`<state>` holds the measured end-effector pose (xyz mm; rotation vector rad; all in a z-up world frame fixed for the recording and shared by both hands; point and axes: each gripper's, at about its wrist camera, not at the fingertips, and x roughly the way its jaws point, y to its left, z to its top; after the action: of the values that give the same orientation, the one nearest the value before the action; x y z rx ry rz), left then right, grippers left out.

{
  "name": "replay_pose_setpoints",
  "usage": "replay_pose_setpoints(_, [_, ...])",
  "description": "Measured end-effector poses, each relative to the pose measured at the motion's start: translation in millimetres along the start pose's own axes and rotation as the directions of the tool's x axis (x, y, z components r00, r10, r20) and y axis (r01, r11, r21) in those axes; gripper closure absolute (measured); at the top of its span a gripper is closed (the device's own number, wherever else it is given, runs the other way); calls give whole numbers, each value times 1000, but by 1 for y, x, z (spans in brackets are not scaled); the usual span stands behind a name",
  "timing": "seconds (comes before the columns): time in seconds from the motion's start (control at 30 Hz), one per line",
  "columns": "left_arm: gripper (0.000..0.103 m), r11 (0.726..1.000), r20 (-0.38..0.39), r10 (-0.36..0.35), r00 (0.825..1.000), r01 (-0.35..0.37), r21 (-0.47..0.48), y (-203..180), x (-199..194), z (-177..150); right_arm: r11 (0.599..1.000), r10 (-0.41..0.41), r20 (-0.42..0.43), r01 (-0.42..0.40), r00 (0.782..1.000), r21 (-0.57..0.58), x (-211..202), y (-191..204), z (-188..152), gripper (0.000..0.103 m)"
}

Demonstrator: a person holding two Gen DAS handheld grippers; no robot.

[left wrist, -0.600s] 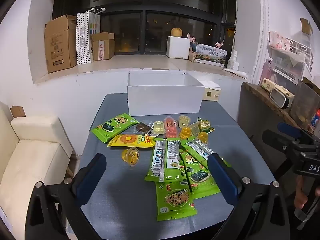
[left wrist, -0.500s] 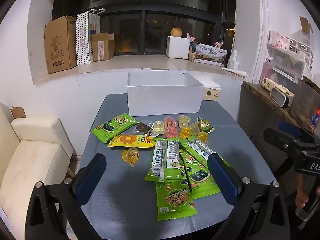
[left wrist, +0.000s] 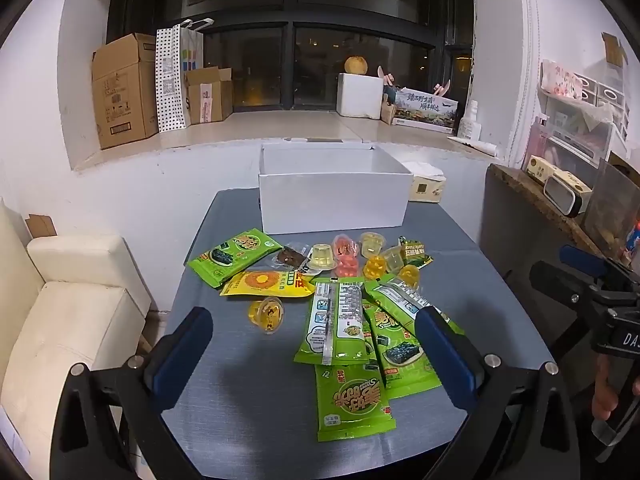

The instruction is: Organize snacks

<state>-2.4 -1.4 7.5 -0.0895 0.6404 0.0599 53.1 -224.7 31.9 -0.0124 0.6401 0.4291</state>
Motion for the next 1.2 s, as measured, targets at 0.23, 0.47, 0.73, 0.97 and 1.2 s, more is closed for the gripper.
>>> replay_pose_setpoints(0.23, [0,1000,-2,-3,1000,3,-4,0,2,0,1000,4,2,-4,1000,-2,-1,1,1,0])
replay_pose_setpoints(0.47, [0,1000,-2,-1,1000,1,-6,0,2,-2,1000,6,1,-6,1000,0,-1,1,1,0])
replay_pose_setpoints(0.73, [0,1000,-4,-1,1000,1,-6,0,3,-2,1000,7,2,-7,1000,-1,-1,1,1,0])
replay_pose_setpoints(0.97, [0,1000,-5,-1,1000,1,-5,0,3,-2,1000,5,2,-5,1000,0,-2,0,1,0])
replay_pose_setpoints(1.2, [0,1000,-3,0,1000,0,-6,-1,3,-2,1000,10,2,-10,1000,3,-2,0,1,0])
